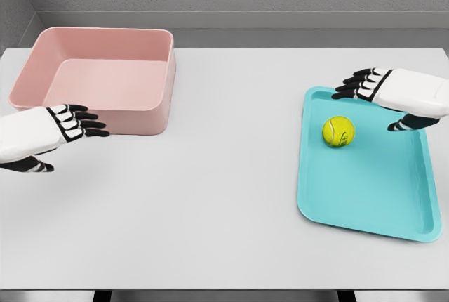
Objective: Put the tennis from the blue tray into the pink basket with both arms
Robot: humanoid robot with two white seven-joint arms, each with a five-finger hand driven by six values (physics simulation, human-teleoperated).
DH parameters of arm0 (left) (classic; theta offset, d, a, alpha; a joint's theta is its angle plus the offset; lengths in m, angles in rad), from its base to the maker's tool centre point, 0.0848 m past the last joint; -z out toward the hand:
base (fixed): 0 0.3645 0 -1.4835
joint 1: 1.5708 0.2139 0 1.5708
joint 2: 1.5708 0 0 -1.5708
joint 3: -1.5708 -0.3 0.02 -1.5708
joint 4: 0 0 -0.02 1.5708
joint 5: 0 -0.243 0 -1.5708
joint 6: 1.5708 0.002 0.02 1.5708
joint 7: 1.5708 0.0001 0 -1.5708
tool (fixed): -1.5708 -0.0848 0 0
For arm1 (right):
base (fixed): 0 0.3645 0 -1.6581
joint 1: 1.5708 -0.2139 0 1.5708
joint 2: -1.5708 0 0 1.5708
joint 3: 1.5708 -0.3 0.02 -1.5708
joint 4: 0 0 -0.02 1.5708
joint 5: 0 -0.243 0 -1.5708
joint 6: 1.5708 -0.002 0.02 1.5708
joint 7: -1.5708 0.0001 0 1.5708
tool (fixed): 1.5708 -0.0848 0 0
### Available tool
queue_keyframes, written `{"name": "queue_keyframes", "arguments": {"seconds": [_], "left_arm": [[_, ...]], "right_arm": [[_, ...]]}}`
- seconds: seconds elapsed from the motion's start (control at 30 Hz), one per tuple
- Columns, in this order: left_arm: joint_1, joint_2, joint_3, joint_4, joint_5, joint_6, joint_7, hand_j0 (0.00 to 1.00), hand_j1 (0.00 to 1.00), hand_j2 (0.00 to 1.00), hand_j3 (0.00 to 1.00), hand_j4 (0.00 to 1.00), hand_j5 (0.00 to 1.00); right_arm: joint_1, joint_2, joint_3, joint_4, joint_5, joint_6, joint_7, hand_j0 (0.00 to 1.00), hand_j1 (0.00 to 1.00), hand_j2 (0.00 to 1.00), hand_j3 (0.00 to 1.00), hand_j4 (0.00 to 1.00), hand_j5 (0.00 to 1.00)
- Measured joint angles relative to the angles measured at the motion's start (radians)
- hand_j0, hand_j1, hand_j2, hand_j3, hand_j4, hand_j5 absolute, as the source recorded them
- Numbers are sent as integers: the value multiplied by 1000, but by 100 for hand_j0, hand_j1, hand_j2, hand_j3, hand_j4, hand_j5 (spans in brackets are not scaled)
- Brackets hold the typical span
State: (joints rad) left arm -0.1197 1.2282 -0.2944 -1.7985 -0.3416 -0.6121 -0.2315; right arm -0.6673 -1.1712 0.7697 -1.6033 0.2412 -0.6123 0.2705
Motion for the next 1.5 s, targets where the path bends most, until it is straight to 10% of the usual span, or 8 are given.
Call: {"name": "queue_keyframes", "arguments": {"seconds": [1.5], "left_arm": [[-26, -55, -2, 15, -27, 0, -12, 100, 100, 100, 100, 100, 100]], "right_arm": [[28, 233, 73, 303, 10, 0, 4, 90, 90, 90, 90, 90, 90]]}}
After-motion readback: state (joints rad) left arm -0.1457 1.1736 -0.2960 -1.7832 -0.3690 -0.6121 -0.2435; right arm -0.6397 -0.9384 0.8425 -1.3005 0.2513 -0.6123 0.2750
